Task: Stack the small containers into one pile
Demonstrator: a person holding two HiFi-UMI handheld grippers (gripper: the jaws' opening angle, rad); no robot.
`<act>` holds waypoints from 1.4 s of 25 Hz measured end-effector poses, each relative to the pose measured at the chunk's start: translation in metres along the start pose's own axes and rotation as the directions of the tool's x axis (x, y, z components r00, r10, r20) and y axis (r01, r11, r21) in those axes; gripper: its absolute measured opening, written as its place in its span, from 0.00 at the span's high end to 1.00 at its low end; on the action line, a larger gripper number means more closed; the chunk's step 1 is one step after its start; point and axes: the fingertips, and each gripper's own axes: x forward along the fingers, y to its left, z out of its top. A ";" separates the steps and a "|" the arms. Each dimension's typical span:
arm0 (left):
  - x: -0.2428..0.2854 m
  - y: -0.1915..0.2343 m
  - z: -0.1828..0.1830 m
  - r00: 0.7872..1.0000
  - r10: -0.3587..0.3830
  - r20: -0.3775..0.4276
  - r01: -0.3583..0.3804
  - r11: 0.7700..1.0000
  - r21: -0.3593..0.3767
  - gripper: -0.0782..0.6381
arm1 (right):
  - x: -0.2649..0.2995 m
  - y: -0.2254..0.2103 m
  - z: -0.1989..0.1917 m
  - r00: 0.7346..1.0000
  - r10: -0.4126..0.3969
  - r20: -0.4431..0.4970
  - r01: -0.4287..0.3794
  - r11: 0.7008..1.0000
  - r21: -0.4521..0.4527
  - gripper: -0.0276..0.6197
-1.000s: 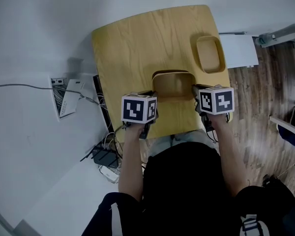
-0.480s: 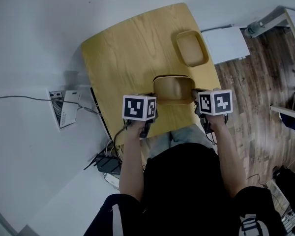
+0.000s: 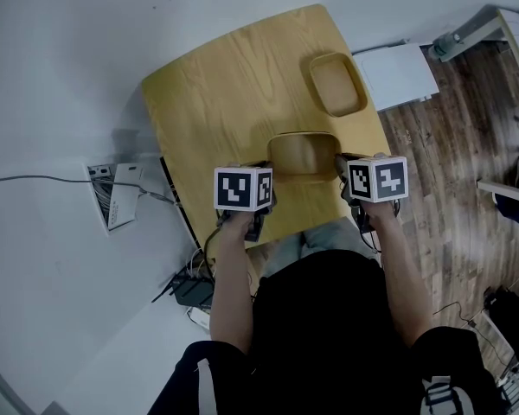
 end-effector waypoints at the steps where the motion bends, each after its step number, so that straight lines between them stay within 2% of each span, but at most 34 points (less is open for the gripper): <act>1: -0.001 -0.001 -0.001 1.000 -0.007 0.001 0.007 1.000 -0.002 0.84 | 0.000 0.000 0.000 1.000 -0.001 -0.001 0.001 1.000 0.001 0.92; 7: -0.006 -0.004 -0.001 1.000 -0.028 0.013 0.028 1.000 0.006 0.83 | -0.003 -0.002 -0.002 1.000 -0.001 0.011 0.001 1.000 0.018 0.91; 9: -0.009 -0.002 0.000 0.999 -0.032 0.024 0.032 0.999 0.010 0.81 | -0.005 -0.003 -0.002 1.000 0.007 0.023 -0.007 1.000 0.026 0.91; 12: -0.014 -0.002 0.002 0.998 -0.050 0.050 0.049 0.998 0.026 0.71 | -0.006 -0.003 -0.003 0.999 0.014 0.035 -0.015 0.999 0.032 0.90; 16: -0.017 0.003 0.010 0.989 -0.058 0.134 0.058 0.998 0.004 0.71 | -0.006 -0.001 0.002 0.998 0.013 0.065 -0.014 1.000 0.023 0.90; 19: -0.014 0.013 0.013 0.984 -0.013 0.176 0.020 0.999 -0.039 0.81 | -0.007 -0.002 0.009 0.995 0.007 0.101 -0.008 1.000 0.008 0.90; 20: -0.012 0.015 0.012 0.984 0.000 0.179 0.008 0.999 -0.045 0.81 | -0.007 -0.002 0.010 0.994 0.005 0.108 -0.005 1.000 0.001 0.89; 22: -0.007 0.016 0.009 0.986 0.011 0.169 -0.005 0.999 -0.035 0.81 | -0.005 -0.002 0.011 0.994 0.008 0.109 -0.007 1.000 -0.007 0.80; 24: 0.001 0.013 0.006 0.990 -0.003 0.142 0.005 1.000 -0.018 0.73 | -0.002 -0.005 0.011 0.995 0.007 0.103 -0.006 1.000 -0.011 0.80; 26: 0.009 0.008 0.004 0.991 -0.027 0.128 0.029 1.000 -0.011 0.67 | 0.001 -0.007 0.011 0.996 0.008 0.091 -0.007 1.000 -0.010 0.74; 35: 0.034 0.010 0.003 0.996 -0.041 0.079 0.044 0.998 -0.033 0.67 | 0.018 -0.025 0.007 0.998 0.028 0.050 -0.031 0.998 0.055 0.74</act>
